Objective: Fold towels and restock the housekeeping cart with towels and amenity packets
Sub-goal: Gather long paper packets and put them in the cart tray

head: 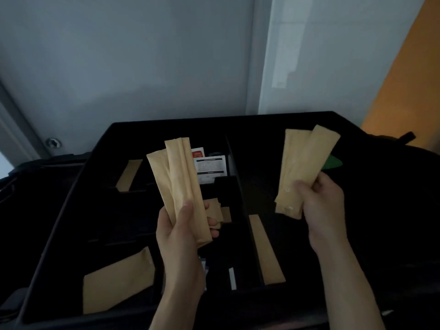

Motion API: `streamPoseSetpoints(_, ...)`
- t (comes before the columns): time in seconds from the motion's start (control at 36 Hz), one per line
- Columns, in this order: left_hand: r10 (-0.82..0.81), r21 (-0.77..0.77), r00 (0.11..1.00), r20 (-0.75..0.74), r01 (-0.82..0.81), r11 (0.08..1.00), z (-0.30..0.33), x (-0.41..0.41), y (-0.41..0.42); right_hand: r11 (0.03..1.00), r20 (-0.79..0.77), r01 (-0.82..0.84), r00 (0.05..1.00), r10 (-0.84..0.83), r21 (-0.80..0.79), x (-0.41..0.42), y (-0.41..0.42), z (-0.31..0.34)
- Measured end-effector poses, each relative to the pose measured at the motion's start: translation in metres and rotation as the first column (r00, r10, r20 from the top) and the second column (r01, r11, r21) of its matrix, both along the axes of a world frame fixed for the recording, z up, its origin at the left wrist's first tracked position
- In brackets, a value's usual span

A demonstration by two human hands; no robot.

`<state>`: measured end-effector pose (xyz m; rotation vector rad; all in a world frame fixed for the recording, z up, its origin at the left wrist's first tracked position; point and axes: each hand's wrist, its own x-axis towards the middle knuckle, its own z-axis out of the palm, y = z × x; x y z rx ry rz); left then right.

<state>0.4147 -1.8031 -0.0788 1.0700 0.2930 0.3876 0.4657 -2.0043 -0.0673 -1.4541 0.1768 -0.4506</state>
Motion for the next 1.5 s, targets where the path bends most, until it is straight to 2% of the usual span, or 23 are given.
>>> streamPoseSetpoints(0.06, -0.031, 0.008, 0.999, -0.012, 0.032, 0.999, -0.002, 0.001, -0.011, 0.984, -0.13, -0.087, 0.989, 0.067, -0.153, -0.001, -0.007, -0.007)
streamPoseSetpoints(0.14, -0.082, 0.022, 0.996, -0.044, 0.083, 0.996, -0.005, 0.002, -0.03, 0.903, -0.334, -0.297, 0.923, 0.189, -0.31, -0.003, -0.012, -0.021)
streamPoseSetpoints(0.28, -0.142, 0.007, 0.986, -0.084, 0.143, 0.99, -0.009, 0.002, -0.055, 0.736, -0.523, -0.557, 0.789, 0.324, -0.384, -0.009, -0.012, -0.036)
streamPoseSetpoints(0.47, -0.133, -0.013, 0.986, -0.104, 0.132, 0.991, -0.009, 0.005, -0.072, 0.537, -0.634, -0.722, 0.67, 0.385, -0.436, -0.011, -0.01, -0.044)
streamPoseSetpoints(0.53, -0.127, -0.016, 0.986, -0.107, 0.126, 0.992, -0.01, 0.005, -0.075, 0.495, -0.655, -0.74, 0.655, 0.376, -0.456, -0.01, -0.012, -0.045)
streamPoseSetpoints(0.64, -0.122, -0.027, 0.986, -0.113, 0.12, 0.992, -0.012, 0.003, -0.077, 0.458, -0.667, -0.707, 0.69, 0.28, -0.539, -0.006, -0.015, -0.044)
streamPoseSetpoints(0.75, -0.099, -0.008, 0.987, -0.123, 0.099, 0.995, -0.014, 0.0, -0.076, 0.439, -0.612, -0.633, 0.762, 0.21, -0.637, 0.0, -0.013, -0.044)
streamPoseSetpoints(0.83, -0.089, 0.0, 0.989, -0.119, 0.089, 0.996, -0.015, -0.001, -0.075, 0.432, -0.564, -0.6, 0.795, 0.225, -0.673, 0.004, -0.007, -0.046)
streamPoseSetpoints(0.97, -0.073, 0.008, 0.99, -0.124, 0.075, 0.997, -0.014, -0.003, -0.076, 0.307, -0.622, -0.677, 0.736, 0.269, -0.669, 0.004, 0.004, -0.047)
streamPoseSetpoints(1.11, -0.068, 0.019, 0.988, -0.14, 0.072, 0.997, -0.016, -0.005, -0.078, 0.264, -0.671, -0.719, 0.695, 0.26, -0.643, 0.004, 0.003, -0.043)
streamPoseSetpoints(1.22, -0.065, 0.019, 0.989, -0.135, 0.069, 0.997, -0.016, -0.004, -0.08, 0.259, -0.669, -0.725, 0.689, 0.28, -0.638, 0.005, 0.0, -0.043)
streamPoseSetpoints(1.36, -0.044, 0.006, 0.991, -0.129, 0.045, 0.999, -0.014, -0.003, -0.079, 0.345, -0.603, -0.661, 0.75, 0.272, -0.666, 0.006, -0.005, -0.047)
streamPoseSetpoints(1.5, -0.022, 0.007, 0.992, -0.122, 0.023, 1.0, -0.012, -0.003, -0.078, 0.31, -0.669, -0.739, 0.673, 0.315, -0.598, 0.009, -0.007, -0.051)
